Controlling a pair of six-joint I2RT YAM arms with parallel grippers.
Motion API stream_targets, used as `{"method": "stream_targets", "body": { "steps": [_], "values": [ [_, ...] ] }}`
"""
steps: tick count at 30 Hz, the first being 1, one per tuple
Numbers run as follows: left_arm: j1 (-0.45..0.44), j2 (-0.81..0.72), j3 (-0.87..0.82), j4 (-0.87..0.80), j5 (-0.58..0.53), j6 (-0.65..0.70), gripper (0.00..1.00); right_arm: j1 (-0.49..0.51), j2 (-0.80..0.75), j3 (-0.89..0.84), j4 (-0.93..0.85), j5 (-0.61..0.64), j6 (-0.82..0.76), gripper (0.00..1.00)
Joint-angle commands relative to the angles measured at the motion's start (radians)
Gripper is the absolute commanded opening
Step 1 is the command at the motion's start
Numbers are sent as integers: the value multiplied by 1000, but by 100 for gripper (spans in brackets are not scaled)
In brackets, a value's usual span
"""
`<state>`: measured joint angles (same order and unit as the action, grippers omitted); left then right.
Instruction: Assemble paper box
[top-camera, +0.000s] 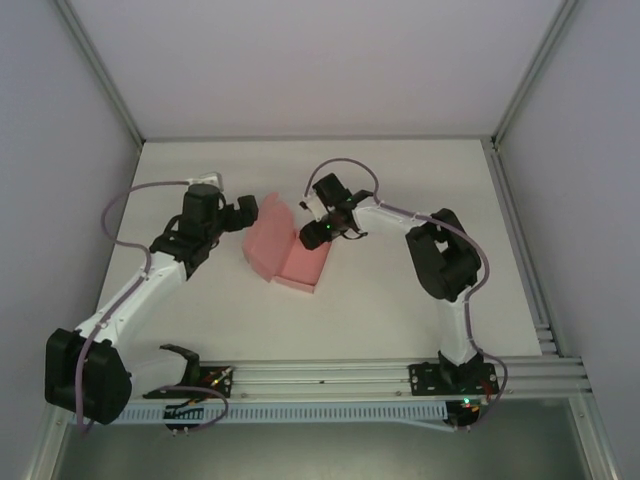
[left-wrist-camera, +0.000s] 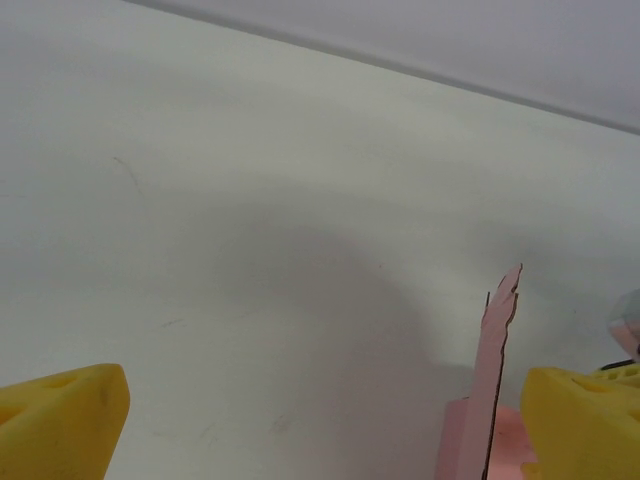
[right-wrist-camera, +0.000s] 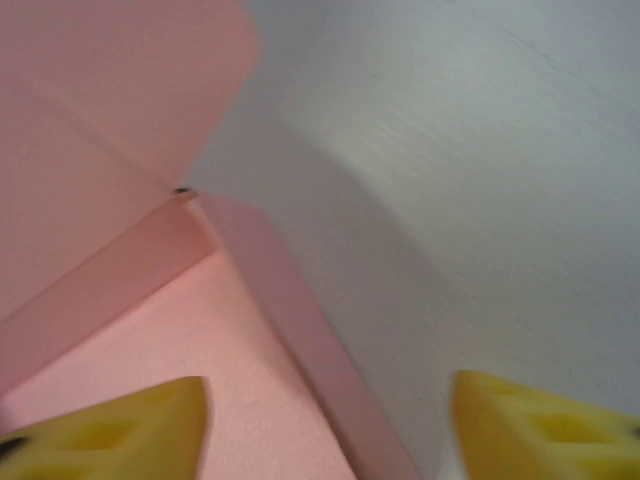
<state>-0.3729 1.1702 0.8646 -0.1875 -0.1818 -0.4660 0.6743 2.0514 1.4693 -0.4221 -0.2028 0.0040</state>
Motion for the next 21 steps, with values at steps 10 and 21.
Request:
{"method": "stream_targets", "body": {
  "steps": [10,21],
  "values": [
    [7,-123,-70,68,49,12,100,65,-95,-87,20,349,257,8],
    [6,-143,-99,118,151,39,100,125,-195,-188,-165,573,717,3]
  ]
}}
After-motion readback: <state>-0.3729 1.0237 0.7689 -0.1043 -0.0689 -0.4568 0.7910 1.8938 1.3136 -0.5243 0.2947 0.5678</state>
